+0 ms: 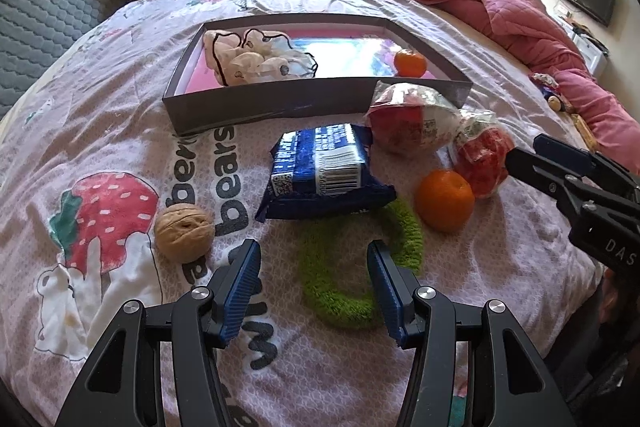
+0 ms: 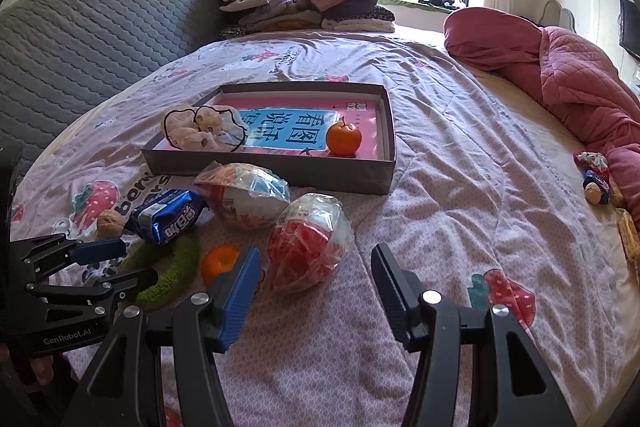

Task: Organize objects
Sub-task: 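Close the left tool on the green fuzzy ring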

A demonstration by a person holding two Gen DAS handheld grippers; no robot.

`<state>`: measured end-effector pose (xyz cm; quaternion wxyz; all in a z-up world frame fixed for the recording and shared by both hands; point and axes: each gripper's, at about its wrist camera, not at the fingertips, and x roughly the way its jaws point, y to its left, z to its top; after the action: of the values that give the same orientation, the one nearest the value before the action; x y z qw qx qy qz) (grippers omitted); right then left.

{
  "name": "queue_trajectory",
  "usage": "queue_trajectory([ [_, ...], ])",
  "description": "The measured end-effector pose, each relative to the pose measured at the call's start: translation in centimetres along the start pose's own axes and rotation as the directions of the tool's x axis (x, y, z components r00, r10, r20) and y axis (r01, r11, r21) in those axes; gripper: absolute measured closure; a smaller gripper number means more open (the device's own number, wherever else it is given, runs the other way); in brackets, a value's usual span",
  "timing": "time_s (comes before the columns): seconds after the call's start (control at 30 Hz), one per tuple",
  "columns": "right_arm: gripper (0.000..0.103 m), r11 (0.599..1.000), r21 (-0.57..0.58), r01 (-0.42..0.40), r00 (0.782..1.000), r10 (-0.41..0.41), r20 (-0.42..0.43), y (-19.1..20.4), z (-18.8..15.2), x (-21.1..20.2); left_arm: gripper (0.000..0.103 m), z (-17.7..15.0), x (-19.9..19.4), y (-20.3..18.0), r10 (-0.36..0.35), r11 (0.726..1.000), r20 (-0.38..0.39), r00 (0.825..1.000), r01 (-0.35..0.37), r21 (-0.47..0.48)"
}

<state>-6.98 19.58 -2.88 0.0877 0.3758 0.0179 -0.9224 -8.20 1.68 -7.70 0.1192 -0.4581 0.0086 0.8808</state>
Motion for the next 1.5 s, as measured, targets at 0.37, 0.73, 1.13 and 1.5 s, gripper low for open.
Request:
queue_trajectory([
  [0.37, 0.046, 1.0, -0.006, 0.001, 1.0, -0.001, -0.012, 0.0, 0.3, 1.2, 0.046, 0.2, 1.1, 0.5, 0.005, 1.0, 0.001, 1.0, -0.005, -0.014],
  [0.73, 0.046, 1.0, -0.001, 0.001, 0.999, -0.001, -0.034, 0.0, 0.4, 2.9, 0.046, 0.2, 1.6, 0.8, -0.004, 0.999, 0.012, 1.0, 0.004, -0.035],
  [1.13, 0.048, 0.997, 0.057, -0.052, 0.997, 0.054, -0.048, -0.6, 0.3, 3.8, 0.088, 0.2, 1.6, 1.0, -0.05, 0.998, 0.021, 0.999, 0.051, -0.048],
  [1.5, 0.048, 0.998, 0.041, -0.039, 0.999, 0.039, 0.0, -0.6, 0.6, 2.6, 0.09, -0.1, 0.2, -0.1, -0.069, 0.997, 0.021, 0.997, 0.07, -0.025],
])
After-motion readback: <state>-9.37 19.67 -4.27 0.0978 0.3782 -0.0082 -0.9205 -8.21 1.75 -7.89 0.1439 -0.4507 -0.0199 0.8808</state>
